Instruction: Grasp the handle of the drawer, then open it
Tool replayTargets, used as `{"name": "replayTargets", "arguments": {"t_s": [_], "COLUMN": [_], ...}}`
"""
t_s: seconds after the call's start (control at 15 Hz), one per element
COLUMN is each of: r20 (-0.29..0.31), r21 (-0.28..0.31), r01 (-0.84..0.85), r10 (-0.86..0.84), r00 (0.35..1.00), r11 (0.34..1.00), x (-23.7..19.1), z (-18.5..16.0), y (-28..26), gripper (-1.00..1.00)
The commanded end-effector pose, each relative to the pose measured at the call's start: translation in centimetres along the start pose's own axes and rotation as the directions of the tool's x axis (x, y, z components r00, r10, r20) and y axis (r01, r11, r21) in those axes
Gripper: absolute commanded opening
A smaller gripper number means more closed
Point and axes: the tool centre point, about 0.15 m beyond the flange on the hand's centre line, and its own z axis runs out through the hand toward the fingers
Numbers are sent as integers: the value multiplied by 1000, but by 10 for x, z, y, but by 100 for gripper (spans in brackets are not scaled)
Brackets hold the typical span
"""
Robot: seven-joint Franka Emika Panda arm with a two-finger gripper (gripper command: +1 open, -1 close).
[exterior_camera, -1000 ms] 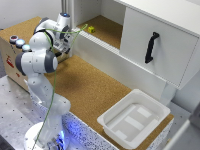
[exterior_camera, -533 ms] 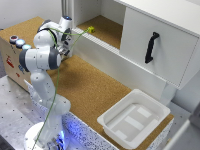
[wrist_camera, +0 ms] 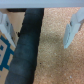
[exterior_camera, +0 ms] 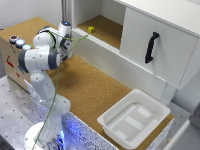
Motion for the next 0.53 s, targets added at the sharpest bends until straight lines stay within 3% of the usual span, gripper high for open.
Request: {"name": "replayTargets", "arguments": {"t_s": [0.0,0.13,0.2,0.47], "r20": [-60,-56,-58,-50], "r21": [138,138,135,140], "r01": [24,32,31,39], "r10": [-15,-24,-24,-33], "r00": [998,998,998,998], "r11": [990,990,990,989], "x": [-14,-15,-15,-14], "z": [4,8,9,9], "y": [6,3,1,0], "gripper": [100,100,-100,-100]}}
